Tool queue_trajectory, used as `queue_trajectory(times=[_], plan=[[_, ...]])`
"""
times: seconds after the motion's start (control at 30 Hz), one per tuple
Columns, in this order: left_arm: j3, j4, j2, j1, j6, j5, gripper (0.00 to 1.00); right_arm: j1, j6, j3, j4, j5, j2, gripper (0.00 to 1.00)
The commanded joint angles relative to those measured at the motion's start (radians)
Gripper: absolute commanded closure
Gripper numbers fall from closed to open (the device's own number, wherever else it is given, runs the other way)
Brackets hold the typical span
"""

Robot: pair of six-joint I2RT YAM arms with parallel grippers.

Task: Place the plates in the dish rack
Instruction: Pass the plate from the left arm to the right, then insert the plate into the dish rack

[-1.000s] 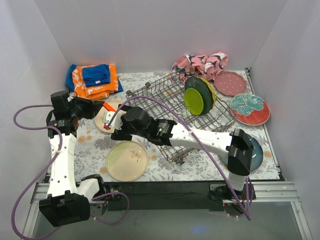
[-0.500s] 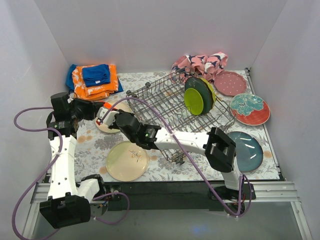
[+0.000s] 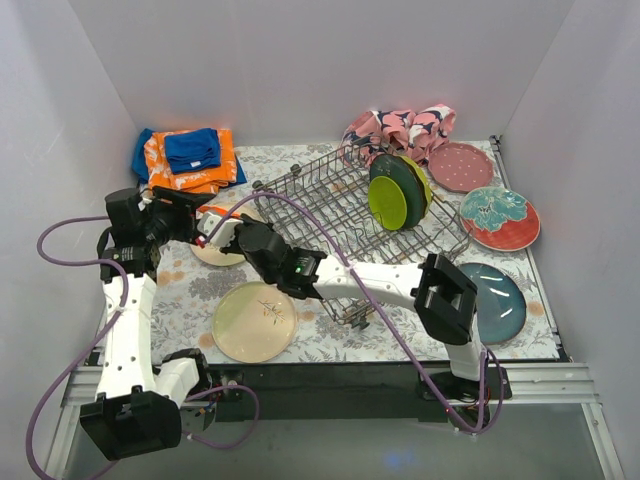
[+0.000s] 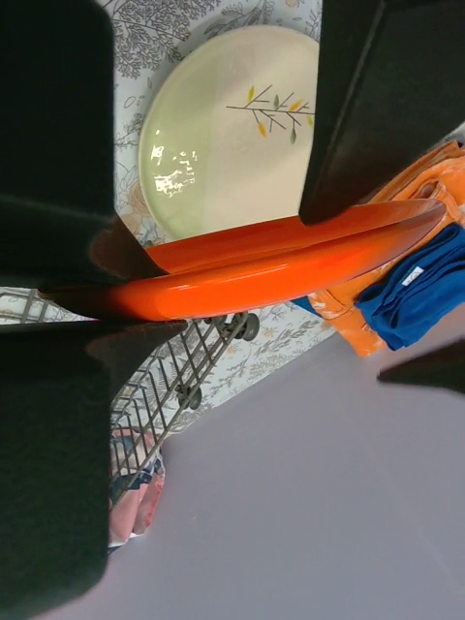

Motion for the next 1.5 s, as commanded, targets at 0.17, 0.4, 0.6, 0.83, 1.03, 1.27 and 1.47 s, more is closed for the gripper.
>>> queue_trajectory(times=[0.17,0.4,0.6,0.83,1.03,1.27,1.47], plan=[[0.107,0.046,-0.028,-0.004,0.139,0.051,0.24,-0.015,0.001,0.024,-0.061,-0.046,-0.176,0.99],[0.229,0.03,-0.025,-0.017,0.313,0.017,0.19,-0.108,0.041,0.064,-0.36,-0.293,-0.277,0.99],[0.282,0.053,-0.033,-0.057,0.471,0.015,0.18,-0.254,0.036,0.004,-0.491,-0.437,-0.405,0.99],[0.114,0.066,-0.102,-0.067,0.685,-0.044,0.18,-0.458,0.115,-0.184,-0.544,-0.533,-0.581,0.99],[-0.136,0.151,-0.119,-0.066,0.708,-0.06,0.18,-0.577,0.245,-0.355,-0.489,-0.473,-0.645,0.99],[-0.323,0.25,-0.128,-0.067,0.74,-0.113,0.18,-0.639,0.329,-0.465,-0.373,-0.35,-0.647,0.99],[-0.359,0.264,-0.12,-0.066,0.763,-0.143,0.18,-0.685,0.372,-0.536,-0.23,-0.26,-0.623,0.99]])
